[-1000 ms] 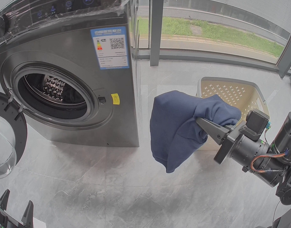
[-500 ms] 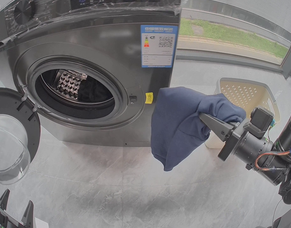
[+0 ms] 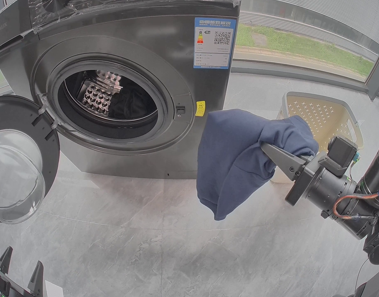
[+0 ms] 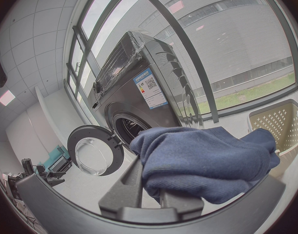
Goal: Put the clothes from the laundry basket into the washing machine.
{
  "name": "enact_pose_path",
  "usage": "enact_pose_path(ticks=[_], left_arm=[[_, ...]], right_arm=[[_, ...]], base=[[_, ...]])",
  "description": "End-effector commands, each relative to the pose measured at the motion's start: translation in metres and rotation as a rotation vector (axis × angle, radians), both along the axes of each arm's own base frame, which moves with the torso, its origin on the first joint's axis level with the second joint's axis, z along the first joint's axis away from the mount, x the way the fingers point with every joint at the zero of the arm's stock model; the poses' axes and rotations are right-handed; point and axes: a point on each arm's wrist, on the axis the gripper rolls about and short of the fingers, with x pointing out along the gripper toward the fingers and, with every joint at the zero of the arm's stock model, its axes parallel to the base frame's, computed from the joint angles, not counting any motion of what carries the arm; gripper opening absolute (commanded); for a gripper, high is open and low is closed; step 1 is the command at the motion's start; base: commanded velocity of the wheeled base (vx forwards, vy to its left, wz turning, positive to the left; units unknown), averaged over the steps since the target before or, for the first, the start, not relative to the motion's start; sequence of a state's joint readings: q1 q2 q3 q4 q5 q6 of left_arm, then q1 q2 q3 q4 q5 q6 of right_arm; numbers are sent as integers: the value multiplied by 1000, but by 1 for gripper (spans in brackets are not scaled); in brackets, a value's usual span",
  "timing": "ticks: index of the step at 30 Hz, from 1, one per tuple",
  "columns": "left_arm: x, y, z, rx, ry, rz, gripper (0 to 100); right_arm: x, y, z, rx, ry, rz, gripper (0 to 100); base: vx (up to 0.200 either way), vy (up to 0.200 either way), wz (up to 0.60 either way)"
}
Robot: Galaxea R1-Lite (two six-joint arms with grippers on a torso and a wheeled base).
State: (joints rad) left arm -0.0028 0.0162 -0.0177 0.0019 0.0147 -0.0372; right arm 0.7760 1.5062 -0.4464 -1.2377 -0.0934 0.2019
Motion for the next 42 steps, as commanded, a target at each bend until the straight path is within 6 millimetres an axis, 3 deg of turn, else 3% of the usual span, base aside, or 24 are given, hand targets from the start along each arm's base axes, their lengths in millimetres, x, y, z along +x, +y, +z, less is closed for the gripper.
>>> enact_pose_path(ticks=[1,25,31,42], left_arm=[[1,0,-5,-1,7,-1,100],[1,0,-5,-3,7,-1,100],[1,0,-5,-1,7,0,100],[1,0,-5,-3,7,0,100]], right_arm=[[0,0,1,4,-5,0,0],[1,0,5,15,-17,-5,0],[2,-2,6,19,-18,-15,0],[6,-5,6,15,-17,-34,0]], base=[[0,0,0],[0,200,0],[0,0,0],[-164,0,0]])
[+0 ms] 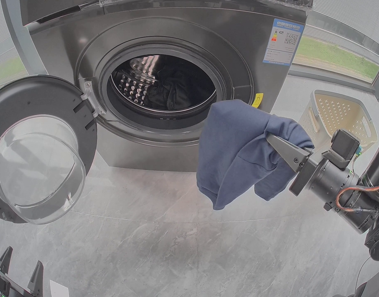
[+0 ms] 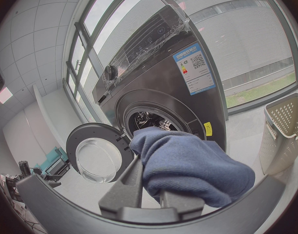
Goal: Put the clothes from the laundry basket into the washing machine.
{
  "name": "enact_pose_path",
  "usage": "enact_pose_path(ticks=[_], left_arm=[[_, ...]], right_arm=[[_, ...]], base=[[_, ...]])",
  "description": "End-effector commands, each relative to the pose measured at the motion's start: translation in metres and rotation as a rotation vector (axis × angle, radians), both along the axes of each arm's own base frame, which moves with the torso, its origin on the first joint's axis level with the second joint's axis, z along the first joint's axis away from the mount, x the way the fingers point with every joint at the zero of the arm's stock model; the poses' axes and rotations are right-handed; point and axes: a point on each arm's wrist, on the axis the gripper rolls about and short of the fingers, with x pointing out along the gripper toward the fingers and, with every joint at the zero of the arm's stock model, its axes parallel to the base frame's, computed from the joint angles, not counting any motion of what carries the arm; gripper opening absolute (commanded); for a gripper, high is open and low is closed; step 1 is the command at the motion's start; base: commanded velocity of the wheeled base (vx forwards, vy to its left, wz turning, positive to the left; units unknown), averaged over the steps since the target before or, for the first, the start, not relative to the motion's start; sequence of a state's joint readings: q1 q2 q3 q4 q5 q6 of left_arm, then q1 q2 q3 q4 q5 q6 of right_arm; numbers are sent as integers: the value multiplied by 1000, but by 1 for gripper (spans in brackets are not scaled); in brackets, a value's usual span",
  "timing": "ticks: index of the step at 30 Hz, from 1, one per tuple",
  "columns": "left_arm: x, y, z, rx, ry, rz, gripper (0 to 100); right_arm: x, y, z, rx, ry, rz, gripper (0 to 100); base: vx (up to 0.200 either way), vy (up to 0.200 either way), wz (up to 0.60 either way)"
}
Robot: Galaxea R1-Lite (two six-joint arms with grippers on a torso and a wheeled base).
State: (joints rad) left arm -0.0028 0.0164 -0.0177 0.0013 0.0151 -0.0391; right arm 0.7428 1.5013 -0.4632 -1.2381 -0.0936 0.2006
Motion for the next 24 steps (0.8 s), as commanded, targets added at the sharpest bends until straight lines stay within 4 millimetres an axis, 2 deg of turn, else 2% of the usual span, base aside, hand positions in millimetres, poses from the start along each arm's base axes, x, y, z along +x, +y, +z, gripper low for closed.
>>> enact_pose_path(ticks=[1,4,19,24], left_arm=[[1,0,-5,-1,8,0,100],[1,0,-5,-1,8,0,100],[1,0,-5,-1,8,0,100],[1,0,-5,-2,8,0,100]], right_arm=[[0,0,0,1,-1,0,0],[0,0,0,0,1,0,0],[2,-4,-1,-1,4,-17,0],[3,-3,-1,-1,4,-17,0]], base=[[0,0,0],[0,0,0],[0,200,0],[0,0,0]])
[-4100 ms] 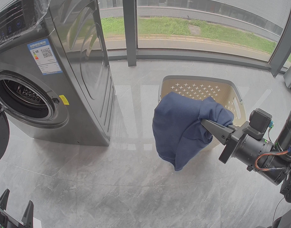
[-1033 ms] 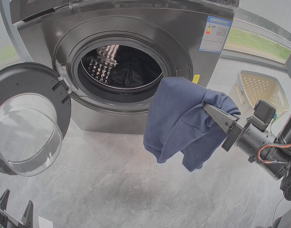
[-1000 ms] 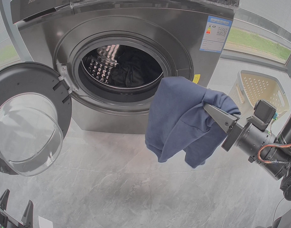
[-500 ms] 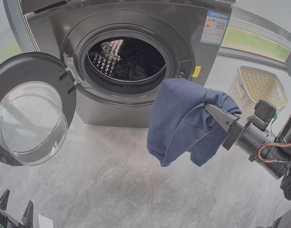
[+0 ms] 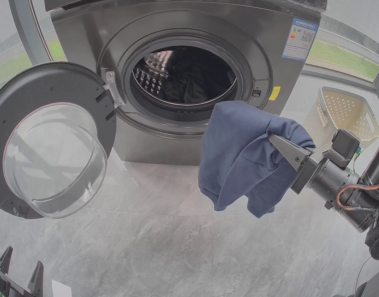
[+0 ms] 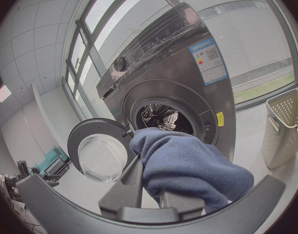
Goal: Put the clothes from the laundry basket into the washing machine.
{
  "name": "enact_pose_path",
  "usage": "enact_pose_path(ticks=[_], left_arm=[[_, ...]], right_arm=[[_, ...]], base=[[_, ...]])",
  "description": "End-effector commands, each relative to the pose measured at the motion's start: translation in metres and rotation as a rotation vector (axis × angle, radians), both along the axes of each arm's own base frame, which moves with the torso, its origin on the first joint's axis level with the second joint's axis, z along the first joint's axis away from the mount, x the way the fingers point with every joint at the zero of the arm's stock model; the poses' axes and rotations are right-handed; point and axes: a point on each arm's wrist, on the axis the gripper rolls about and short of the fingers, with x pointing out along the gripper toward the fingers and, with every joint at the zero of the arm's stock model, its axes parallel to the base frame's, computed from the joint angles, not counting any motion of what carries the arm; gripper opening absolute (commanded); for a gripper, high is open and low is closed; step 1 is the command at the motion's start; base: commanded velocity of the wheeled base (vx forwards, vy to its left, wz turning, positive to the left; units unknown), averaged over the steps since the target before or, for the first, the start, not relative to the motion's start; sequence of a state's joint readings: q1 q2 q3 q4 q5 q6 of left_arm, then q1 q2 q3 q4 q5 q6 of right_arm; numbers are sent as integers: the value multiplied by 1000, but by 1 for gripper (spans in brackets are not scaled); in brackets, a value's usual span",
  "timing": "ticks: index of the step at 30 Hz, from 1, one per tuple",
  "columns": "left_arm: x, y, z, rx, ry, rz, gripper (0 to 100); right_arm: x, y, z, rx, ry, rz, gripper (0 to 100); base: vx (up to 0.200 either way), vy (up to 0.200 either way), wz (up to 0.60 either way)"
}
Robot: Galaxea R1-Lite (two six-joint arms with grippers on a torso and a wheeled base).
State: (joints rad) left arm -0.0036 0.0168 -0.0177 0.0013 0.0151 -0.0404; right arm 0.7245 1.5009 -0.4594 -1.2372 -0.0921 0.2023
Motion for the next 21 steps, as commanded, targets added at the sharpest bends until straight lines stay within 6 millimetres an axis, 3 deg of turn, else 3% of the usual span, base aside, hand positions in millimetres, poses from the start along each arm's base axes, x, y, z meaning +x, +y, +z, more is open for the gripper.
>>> enact_pose_path(ticks=[1,11,19,21], left_arm=[[0,0,-5,-1,7,1,100],[0,0,-4,8,4,5,100],[0,0,-5,22,5,10,100],[0,0,-5,25,5,11,100]], right_arm=[[0,0,-1,0,3,2,0],[-2,3,-1,-1,2,14,0],[7,13,0,8,5,21,0],[9,16,-3,2,18,27,0]], base=[[0,0,0],[0,0,0],[0,0,0],[0,-200,0]])
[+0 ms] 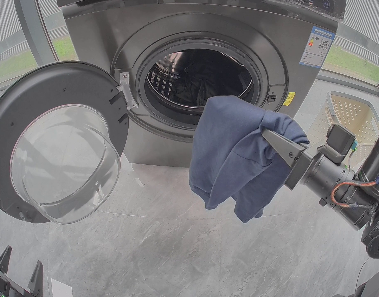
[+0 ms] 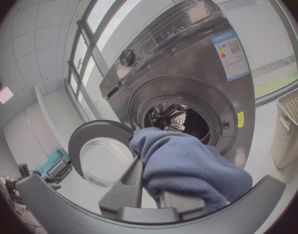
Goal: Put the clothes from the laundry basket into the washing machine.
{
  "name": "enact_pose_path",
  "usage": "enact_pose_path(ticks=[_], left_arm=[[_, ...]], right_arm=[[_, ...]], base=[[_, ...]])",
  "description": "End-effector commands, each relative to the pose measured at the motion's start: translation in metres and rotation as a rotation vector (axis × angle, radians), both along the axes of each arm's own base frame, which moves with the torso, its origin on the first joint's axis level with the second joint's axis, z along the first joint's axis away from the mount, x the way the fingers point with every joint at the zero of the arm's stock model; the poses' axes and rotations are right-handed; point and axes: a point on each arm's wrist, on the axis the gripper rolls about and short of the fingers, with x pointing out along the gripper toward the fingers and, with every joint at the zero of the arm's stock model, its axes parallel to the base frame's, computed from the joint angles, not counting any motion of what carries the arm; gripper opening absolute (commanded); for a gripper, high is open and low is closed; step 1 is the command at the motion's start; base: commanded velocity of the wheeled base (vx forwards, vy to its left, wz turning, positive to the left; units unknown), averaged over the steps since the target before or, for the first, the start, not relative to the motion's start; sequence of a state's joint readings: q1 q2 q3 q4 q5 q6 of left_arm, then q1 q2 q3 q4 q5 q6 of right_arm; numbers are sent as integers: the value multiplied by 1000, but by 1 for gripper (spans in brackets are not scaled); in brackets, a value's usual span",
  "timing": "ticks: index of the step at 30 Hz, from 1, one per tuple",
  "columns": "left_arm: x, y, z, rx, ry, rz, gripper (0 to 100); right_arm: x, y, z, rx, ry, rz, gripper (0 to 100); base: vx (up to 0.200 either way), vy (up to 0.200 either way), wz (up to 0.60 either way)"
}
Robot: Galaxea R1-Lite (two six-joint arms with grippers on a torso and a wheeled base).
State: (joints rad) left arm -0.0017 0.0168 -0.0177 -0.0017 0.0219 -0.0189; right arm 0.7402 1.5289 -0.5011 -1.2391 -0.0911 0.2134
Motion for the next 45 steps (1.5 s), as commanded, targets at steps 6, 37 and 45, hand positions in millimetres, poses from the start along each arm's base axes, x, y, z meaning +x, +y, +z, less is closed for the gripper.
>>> enact_pose_path(ticks=[6,37,45], left_arm=[[0,0,-5,10,6,3,100],[72,-13,75,23,148,-539,100],[141,-44,83,4,222,-685,100]], right_arm=[[9,20,-7,12,-7,34,0],[52,74,8,133,-112,44,0],[53,72,9,146,-125,36,0]], base=[[0,-133,0],[0,0,0],[0,0,0]])
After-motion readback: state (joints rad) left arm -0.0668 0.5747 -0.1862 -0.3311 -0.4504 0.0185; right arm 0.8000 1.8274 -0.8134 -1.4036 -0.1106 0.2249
